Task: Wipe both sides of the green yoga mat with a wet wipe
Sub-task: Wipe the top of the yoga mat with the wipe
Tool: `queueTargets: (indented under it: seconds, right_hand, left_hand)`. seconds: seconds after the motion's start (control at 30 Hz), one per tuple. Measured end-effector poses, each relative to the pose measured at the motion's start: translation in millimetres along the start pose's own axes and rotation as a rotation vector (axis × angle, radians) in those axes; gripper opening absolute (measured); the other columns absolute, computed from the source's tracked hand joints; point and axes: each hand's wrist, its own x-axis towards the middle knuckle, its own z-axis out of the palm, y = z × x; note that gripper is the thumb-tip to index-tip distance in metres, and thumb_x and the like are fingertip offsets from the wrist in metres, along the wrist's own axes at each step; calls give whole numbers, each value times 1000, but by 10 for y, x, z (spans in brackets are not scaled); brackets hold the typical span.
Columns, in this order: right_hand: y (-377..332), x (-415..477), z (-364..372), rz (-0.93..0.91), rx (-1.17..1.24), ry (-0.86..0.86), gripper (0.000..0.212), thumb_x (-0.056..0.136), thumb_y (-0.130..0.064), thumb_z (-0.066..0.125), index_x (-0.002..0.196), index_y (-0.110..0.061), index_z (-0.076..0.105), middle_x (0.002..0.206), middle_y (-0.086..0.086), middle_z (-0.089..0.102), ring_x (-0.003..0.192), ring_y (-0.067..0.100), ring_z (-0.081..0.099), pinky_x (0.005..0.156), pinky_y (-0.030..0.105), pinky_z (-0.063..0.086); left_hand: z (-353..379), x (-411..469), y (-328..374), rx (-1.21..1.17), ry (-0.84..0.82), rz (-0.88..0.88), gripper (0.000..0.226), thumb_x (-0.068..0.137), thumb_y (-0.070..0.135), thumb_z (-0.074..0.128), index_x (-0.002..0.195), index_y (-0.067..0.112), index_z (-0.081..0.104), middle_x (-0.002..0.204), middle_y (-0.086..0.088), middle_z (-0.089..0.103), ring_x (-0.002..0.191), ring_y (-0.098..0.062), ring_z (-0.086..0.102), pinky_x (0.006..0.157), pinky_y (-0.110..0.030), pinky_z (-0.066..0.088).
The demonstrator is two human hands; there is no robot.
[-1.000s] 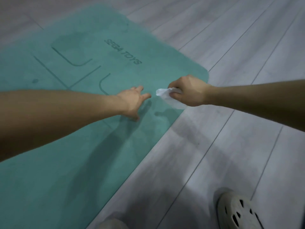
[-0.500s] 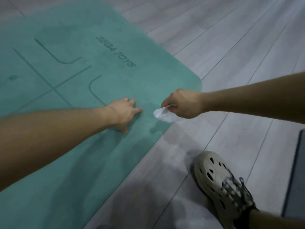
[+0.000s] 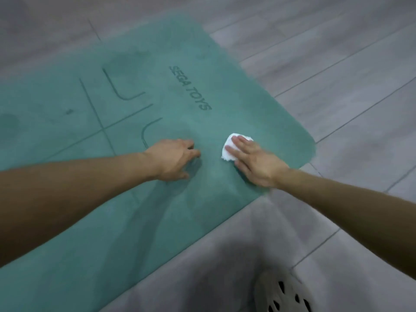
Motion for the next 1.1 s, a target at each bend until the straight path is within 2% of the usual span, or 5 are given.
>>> queueTargets:
  seconds: [0.1, 0.3, 0.8, 0.93, 1.1]
  right_hand:
    - [55, -90, 276, -32, -40, -45, 73, 107, -65, 14, 169, -30, -3, 175, 4, -16, 160, 17, -21, 132, 42, -5]
    - [-85, -43, 367, 20, -76, 62, 86, 101, -79, 17, 169, -31, -2, 175, 8, -18, 160, 21, -22, 132, 48, 1]
    - [-223, -43, 413, 2, -31, 135, 98, 101, -78, 24, 168, -10, 3, 176, 5, -7, 161, 15, -16, 132, 43, 6]
    - [-179, -23, 405, -19, -62, 123, 98, 101, -79, 22, 168, -11, 3, 176, 8, -8, 162, 19, -16, 132, 45, 7]
    - [-252, 20, 310, 59, 96, 298, 70, 107, -60, 38, 161, -16, 38, 174, 12, 19, 162, 26, 10, 131, 45, 15]
  left_hand:
    - [-14, 67, 67, -24, -8, -98, 86, 78, 57, 83, 150, 30, 44, 142, -4, 46, 130, -29, 52, 95, -43, 54]
    - [41, 356, 153, -163, -89, -233, 141, 55, 51, 101, 167, 32, 17, 169, -11, 17, 156, -31, 25, 117, -47, 44]
    - [94, 370, -85, -187, -21, -164, 132, 57, 72, 90, 165, 38, 22, 171, -4, 21, 154, -28, 29, 120, -45, 38]
    - [63, 427, -315, -213, 51, -298, 137, 50, 80, 88, 163, 39, 23, 169, -11, 25, 153, -34, 32, 121, -52, 37]
    - [112, 504, -518, -308, -74, -498, 161, 37, 86, 87, 167, 42, 1, 175, -18, 2, 162, -37, 8, 129, -52, 23]
